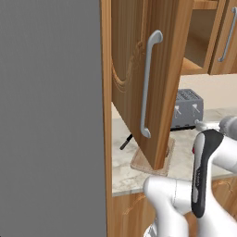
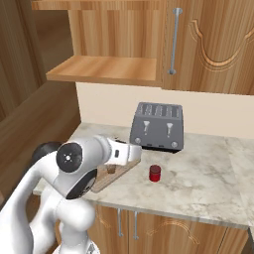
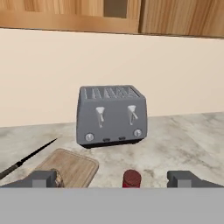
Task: Pick the bread, place it on the cutting board, pick the jam, place it on the counter, and close the cabinet.
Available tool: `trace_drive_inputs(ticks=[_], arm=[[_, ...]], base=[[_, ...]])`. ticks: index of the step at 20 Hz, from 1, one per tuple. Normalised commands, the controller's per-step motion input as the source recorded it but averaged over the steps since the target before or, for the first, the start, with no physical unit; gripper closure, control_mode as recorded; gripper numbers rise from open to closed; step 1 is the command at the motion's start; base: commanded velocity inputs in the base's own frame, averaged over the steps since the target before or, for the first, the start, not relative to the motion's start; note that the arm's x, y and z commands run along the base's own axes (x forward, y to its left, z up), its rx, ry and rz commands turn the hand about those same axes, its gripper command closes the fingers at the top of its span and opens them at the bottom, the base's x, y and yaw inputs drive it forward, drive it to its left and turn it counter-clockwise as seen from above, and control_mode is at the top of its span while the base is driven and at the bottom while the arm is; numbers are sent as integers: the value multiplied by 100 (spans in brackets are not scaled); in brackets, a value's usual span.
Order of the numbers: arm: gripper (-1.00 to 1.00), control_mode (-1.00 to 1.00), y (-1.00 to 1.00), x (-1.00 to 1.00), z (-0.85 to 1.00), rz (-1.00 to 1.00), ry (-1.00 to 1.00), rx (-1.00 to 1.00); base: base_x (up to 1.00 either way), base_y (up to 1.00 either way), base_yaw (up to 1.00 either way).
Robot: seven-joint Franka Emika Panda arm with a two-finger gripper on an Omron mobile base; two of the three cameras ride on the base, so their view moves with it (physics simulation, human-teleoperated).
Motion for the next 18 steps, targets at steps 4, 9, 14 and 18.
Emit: trace_drive_inputs(ticks=[4, 9, 14, 18], arm=[[-100, -100, 25, -41, 43, 0, 0, 0], [-100, -100, 29, -43, 39, 0, -1, 0], [-100, -100, 34, -40, 31, 0, -9, 0], [-100, -100, 28, -42, 19, 0, -21, 0]], base=[[0, 0, 0], [0, 0, 0], [0, 0, 0], [0, 0, 0]])
